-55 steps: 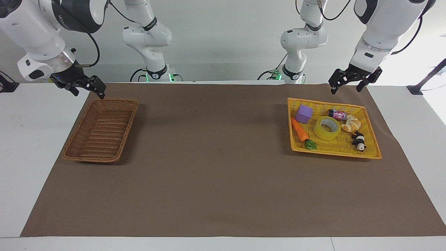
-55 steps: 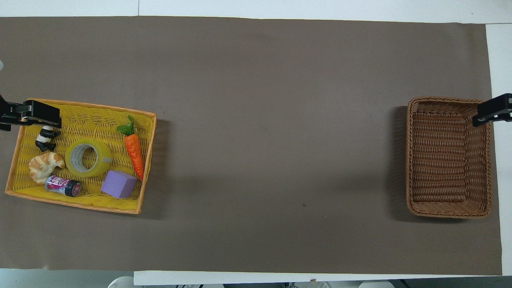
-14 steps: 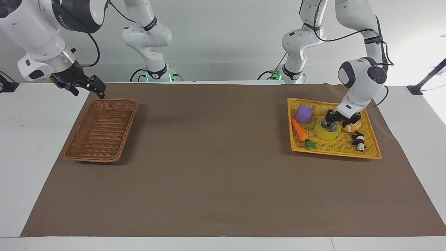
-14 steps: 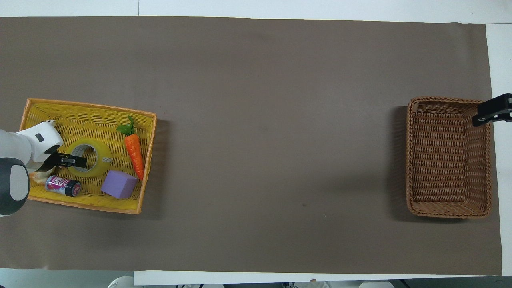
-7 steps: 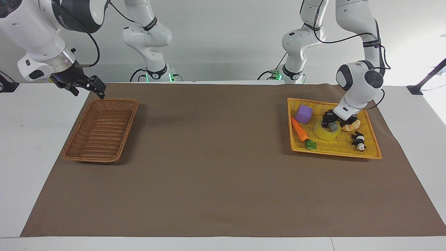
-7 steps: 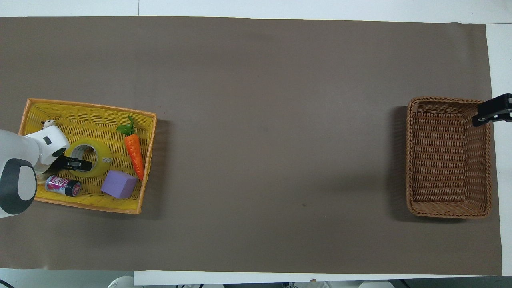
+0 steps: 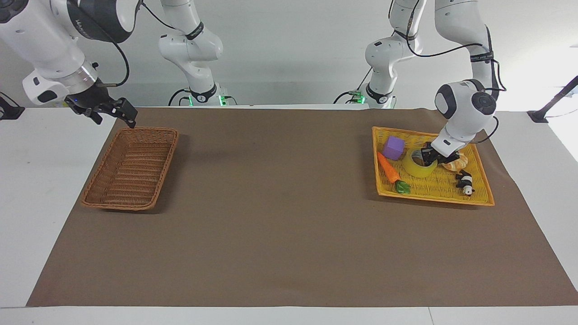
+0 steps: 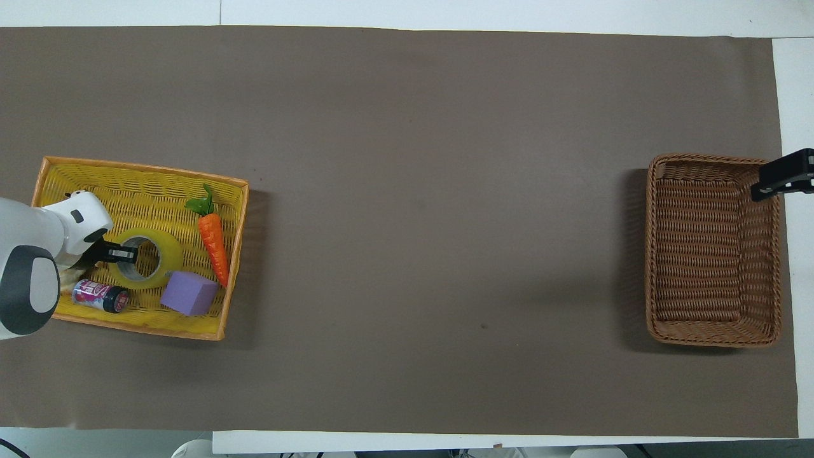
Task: Move tape to another basket
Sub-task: 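Lift the tape with the left gripper while the right gripper reaches it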
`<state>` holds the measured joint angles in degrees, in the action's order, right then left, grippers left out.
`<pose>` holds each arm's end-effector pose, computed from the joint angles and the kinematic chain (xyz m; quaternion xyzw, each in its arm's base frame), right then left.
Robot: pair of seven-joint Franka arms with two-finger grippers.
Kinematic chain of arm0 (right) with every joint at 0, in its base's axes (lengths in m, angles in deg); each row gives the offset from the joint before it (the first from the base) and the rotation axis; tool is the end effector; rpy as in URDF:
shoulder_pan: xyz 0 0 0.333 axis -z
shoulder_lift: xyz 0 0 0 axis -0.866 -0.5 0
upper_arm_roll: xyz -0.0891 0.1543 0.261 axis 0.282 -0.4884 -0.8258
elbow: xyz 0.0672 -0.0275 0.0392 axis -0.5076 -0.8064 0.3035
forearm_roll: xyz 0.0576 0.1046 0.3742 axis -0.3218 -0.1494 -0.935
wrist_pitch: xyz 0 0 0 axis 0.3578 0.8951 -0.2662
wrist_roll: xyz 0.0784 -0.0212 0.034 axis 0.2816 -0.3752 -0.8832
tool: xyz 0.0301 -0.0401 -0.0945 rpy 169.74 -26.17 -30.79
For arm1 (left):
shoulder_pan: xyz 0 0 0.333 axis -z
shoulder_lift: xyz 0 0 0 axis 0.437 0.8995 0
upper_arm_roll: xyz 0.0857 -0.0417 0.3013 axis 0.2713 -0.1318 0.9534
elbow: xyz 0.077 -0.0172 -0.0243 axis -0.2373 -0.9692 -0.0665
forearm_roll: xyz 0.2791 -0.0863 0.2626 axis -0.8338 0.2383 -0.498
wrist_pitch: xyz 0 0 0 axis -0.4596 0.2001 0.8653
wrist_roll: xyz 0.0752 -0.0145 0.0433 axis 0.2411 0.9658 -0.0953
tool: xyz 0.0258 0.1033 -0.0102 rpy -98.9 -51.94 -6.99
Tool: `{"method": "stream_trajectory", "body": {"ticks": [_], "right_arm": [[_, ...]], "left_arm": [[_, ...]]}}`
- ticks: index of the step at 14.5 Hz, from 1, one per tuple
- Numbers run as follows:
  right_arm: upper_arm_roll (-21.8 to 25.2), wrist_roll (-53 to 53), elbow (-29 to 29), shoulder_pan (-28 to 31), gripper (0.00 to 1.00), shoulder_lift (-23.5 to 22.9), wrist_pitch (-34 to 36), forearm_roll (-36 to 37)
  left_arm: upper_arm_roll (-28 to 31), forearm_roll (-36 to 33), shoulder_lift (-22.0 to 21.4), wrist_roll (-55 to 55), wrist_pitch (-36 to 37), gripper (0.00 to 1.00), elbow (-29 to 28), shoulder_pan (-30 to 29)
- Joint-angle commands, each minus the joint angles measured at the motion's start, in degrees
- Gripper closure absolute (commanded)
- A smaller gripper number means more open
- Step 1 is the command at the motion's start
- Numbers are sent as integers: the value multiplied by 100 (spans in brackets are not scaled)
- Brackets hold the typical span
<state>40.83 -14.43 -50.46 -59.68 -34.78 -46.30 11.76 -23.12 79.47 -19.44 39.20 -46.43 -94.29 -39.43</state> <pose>0.5375 -0.0839 0.5998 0.9945 -0.0770 -0.0700 0.0089 0.4818 0.0272 0.3245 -0.9908 0.1307 0.0315 0.0125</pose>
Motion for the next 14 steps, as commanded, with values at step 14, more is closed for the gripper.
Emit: {"method": "stream_trajectory", "body": {"ticks": [14], "right_arm": [[-27,-65,-106,21,0,107,24,22]], "left_arm": [[-51,1982,-110,-2831,2568,99,2417,3353]]}}
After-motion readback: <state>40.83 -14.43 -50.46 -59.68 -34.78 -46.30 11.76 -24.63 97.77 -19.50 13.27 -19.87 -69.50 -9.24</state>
